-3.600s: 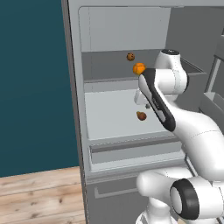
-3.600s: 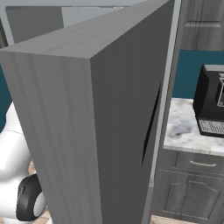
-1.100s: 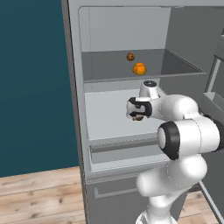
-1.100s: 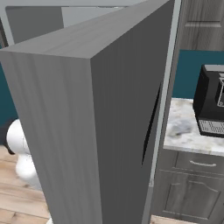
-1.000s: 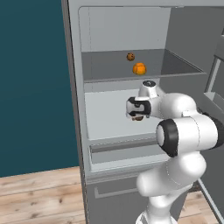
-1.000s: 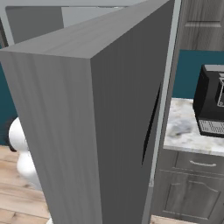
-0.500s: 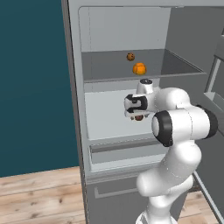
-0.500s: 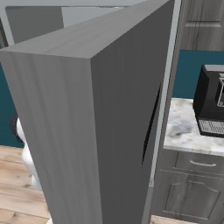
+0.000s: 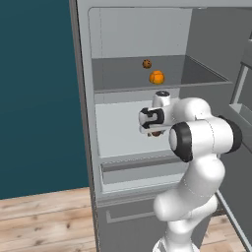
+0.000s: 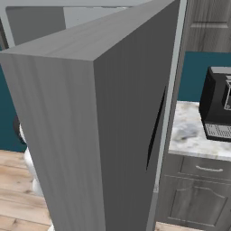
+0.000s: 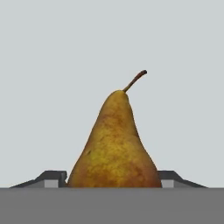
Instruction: Pick up the pear and orange from the fridge and place one fruit on each plate on the dining counter.
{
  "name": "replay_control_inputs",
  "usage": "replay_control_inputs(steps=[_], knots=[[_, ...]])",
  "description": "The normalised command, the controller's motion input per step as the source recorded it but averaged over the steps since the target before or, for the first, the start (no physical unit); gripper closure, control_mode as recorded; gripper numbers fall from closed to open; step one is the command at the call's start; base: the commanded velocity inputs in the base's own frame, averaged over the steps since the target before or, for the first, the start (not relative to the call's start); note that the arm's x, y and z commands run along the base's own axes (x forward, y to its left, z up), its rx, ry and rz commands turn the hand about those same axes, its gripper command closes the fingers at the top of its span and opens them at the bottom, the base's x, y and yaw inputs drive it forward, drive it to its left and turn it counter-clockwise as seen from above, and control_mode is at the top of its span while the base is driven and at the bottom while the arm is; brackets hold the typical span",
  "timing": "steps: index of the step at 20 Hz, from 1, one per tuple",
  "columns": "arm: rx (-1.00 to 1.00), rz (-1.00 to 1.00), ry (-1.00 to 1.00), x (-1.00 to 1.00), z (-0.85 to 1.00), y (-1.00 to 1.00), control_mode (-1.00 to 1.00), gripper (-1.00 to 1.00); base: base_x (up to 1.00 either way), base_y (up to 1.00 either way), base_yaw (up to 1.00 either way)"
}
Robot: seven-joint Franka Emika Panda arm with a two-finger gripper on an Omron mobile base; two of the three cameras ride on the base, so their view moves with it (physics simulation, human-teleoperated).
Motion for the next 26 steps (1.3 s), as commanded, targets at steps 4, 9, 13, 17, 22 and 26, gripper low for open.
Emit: replay_control_inputs(steps=[4, 9, 13, 17, 22, 26], knots=[[-0.01, 0.0, 0.05, -0.06, -0.16, 0.04, -1.0, 1.0, 0.0, 0.0, 0.0], [0.02, -0.01, -0.17, -0.85, 0.18, 0.0, -1.0, 1.0, 0.0, 0.0, 0.0], [0.08, 0.0, -0.24, -1.0, 0.61, 0.0, -1.0, 1.0, 0.0, 0.0, 0.0], [0.11, 0.0, -0.06, -0.98, 0.97, 0.0, -1.0, 1.0, 0.0, 0.0, 0.0], [0.07, 0.0, -0.07, -0.94, 0.89, 0.0, -1.0, 1.0, 0.0, 0.0, 0.0], [0.02, 0.0, -0.13, -1.0, 0.76, 0.0, -1.0, 1.0, 0.0, 0.0, 0.0]])
